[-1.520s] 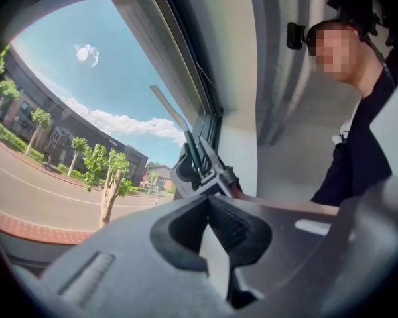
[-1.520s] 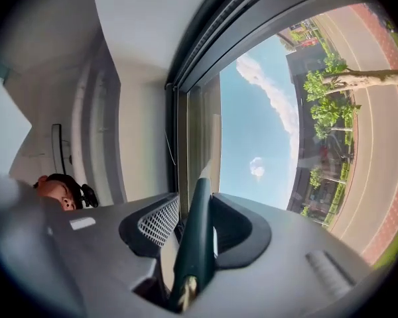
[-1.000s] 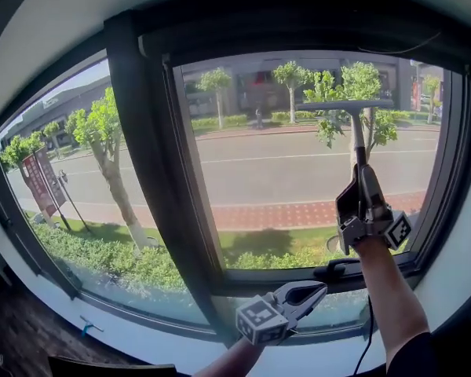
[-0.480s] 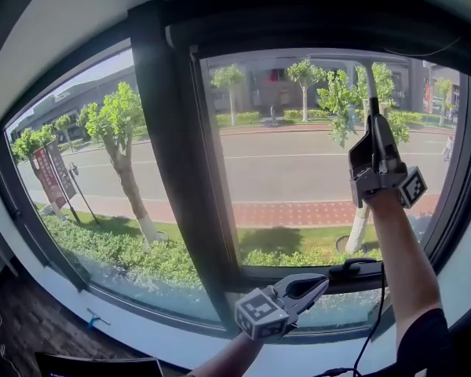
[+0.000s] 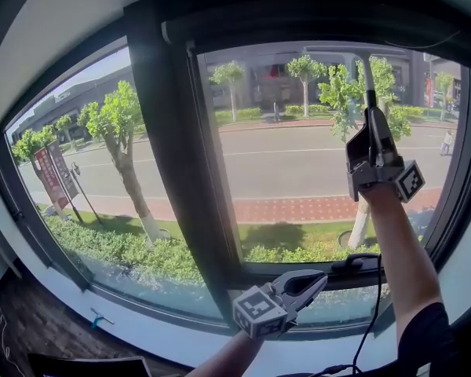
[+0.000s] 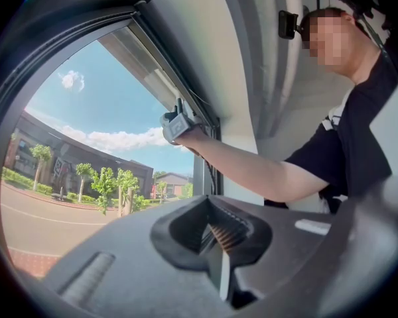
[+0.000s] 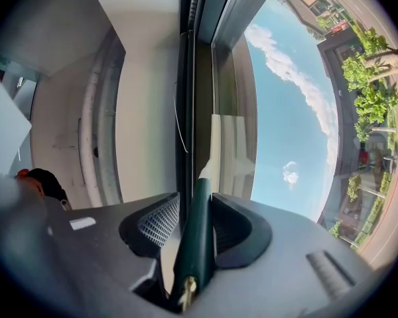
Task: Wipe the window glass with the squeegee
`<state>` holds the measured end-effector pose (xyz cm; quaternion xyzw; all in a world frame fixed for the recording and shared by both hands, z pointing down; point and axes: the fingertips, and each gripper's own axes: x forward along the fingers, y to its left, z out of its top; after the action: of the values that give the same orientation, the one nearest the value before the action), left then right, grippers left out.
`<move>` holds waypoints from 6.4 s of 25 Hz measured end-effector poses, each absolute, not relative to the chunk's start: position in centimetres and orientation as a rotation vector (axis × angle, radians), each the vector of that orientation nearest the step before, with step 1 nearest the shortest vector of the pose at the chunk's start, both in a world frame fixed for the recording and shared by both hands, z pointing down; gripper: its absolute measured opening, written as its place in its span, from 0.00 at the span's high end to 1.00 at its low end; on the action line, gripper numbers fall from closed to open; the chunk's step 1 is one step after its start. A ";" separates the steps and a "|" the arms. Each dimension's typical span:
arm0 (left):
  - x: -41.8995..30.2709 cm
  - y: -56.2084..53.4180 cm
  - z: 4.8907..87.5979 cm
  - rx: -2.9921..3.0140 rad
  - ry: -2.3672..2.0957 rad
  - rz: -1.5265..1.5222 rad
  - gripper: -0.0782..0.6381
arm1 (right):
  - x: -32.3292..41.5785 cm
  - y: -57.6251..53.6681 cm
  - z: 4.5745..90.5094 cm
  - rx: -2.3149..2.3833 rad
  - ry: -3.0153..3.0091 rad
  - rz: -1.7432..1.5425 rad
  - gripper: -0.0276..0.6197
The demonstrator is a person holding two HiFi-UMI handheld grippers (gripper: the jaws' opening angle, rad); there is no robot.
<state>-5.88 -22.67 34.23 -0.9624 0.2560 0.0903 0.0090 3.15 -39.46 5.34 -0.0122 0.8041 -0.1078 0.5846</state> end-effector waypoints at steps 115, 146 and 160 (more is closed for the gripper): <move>-4.1 -20.6 40.7 -3.198 0.737 0.155 0.89 | 3.5 -33.4 43.9 -0.393 1.743 -0.718 0.72; -4.3 -20.5 42.3 -3.231 0.756 0.147 0.89 | 4.3 -31.9 54.6 -0.573 1.660 -0.949 0.71; -4.6 -20.9 42.8 -3.225 0.773 0.179 0.89 | 4.4 -31.5 56.8 -0.623 1.609 -1.037 0.71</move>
<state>-4.64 -20.93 42.75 -0.9671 0.2319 0.0536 -0.0894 4.36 -31.53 56.84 -0.2616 0.6753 -0.4352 0.5348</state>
